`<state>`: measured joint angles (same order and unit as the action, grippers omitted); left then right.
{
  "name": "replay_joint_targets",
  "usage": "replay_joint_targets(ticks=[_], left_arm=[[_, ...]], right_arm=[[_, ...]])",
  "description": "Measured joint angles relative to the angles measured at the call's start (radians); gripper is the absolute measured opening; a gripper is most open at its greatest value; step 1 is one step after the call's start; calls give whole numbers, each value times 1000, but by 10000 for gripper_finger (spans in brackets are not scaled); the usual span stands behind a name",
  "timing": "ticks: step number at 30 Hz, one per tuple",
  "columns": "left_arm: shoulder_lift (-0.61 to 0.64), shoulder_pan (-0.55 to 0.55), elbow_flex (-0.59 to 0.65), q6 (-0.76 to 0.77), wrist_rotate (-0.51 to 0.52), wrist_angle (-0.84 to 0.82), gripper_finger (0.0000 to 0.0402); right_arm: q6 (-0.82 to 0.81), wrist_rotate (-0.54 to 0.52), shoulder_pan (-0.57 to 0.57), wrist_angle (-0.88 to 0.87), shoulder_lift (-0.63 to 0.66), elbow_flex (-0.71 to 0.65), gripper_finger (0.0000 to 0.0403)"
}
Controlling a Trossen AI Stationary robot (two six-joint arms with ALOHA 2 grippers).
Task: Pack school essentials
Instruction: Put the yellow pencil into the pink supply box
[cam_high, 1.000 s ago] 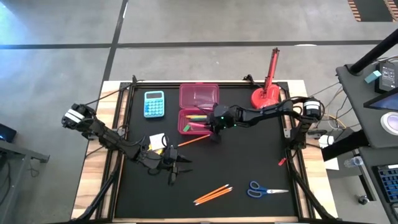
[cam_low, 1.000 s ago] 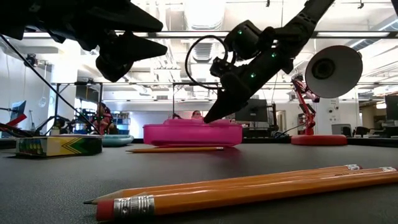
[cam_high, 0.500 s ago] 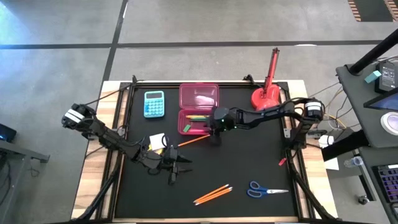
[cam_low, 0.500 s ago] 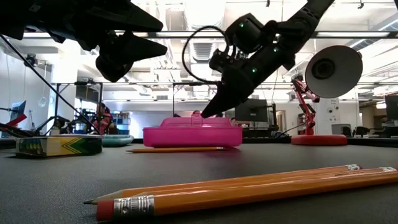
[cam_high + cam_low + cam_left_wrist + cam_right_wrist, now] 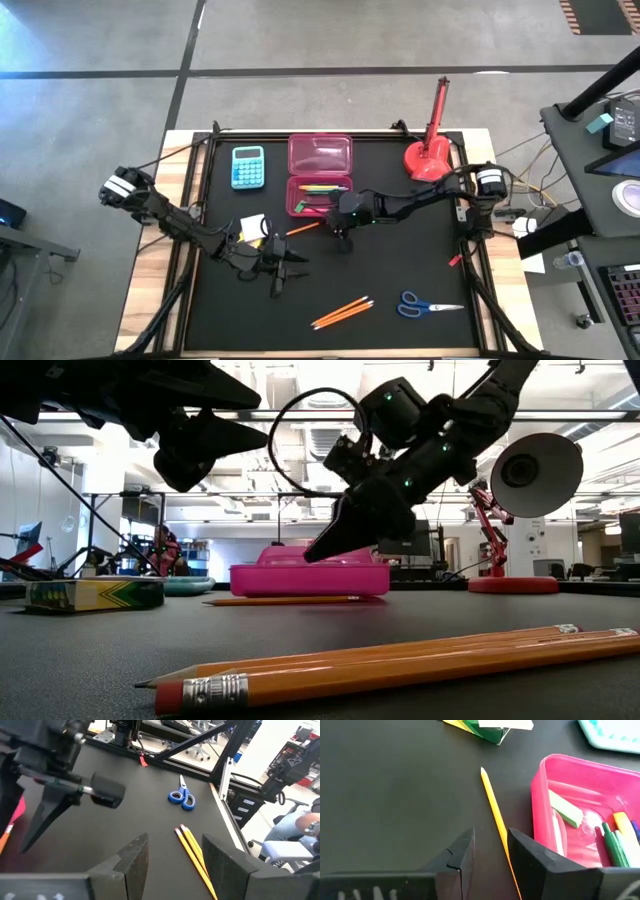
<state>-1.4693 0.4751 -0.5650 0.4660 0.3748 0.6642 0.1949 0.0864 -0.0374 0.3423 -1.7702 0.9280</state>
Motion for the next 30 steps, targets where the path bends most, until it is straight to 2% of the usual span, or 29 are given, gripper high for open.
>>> replay_joint_targets(ticks=[9, 21, 30], left_arm=[[40, 16, 0, 1, -10, -12, 164], [70, 39, 2, 2, -10, -41, 164], [70, 60, 3, 2, -9, -45, 164]], right_arm=[[-11, -1, 1, -8, -90, 70, 131], [29, -60, -9, -199, -191, 230, 136], [43, -56, -11, -379, -277, 381, 137]])
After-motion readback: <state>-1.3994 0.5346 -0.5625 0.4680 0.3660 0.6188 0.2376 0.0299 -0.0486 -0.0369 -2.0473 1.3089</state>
